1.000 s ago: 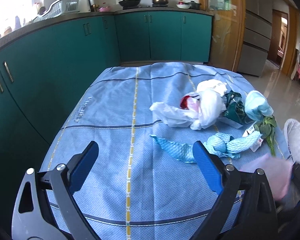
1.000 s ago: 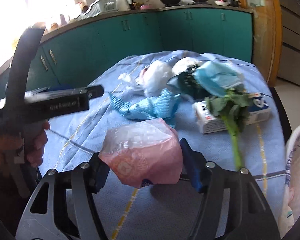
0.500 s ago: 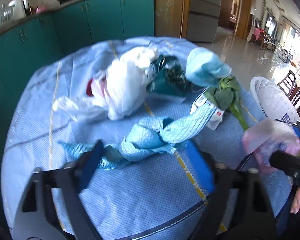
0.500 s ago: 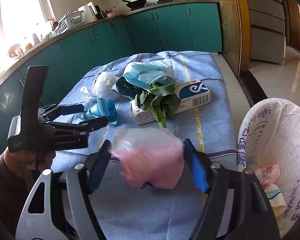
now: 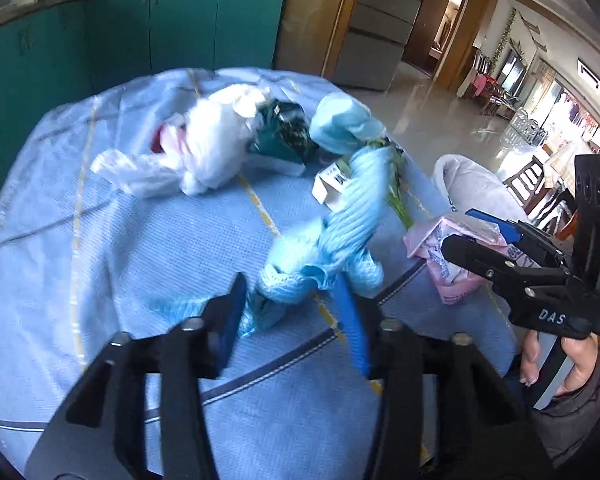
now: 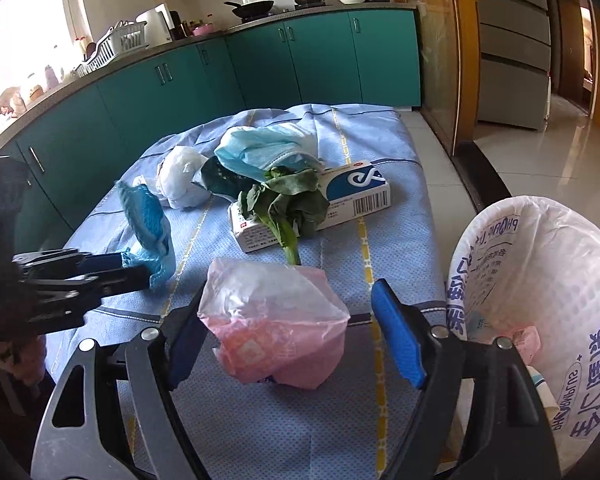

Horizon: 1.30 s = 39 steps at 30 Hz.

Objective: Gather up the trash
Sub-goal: 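Grasp the pink bag with the right gripper while the left gripper grasps the blue cloth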

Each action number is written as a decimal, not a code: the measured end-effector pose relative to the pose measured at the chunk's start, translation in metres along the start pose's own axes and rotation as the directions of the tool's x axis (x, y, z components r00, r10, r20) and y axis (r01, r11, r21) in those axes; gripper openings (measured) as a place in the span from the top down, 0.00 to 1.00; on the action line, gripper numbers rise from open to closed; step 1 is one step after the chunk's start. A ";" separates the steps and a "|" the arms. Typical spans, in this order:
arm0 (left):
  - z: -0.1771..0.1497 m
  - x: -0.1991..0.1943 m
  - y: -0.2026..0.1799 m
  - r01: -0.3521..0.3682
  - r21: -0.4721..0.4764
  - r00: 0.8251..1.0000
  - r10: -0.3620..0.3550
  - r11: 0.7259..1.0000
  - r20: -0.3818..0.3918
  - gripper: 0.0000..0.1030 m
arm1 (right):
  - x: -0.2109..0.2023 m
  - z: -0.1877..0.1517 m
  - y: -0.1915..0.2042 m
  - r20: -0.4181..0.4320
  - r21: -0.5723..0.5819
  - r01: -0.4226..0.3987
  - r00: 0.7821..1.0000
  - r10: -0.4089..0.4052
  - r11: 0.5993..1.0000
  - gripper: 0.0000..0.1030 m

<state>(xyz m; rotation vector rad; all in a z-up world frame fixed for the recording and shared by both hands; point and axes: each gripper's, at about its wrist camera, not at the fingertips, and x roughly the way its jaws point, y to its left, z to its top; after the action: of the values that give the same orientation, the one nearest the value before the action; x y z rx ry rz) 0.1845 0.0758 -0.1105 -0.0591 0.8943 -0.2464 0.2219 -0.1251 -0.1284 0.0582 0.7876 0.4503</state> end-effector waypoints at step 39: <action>0.002 0.029 -0.019 -0.083 0.038 0.996 0.085 0.996 -0.041 0.61 | 0.013 0.005 -0.007 0.024 -0.013 0.094 0.995 -0.093 0.996 0.13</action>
<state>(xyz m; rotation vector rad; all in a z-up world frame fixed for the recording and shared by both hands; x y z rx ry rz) 0.2000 0.0508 -0.1280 0.0174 0.9327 -0.1856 0.2358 -0.1250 -0.1355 0.0129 0.7611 0.3661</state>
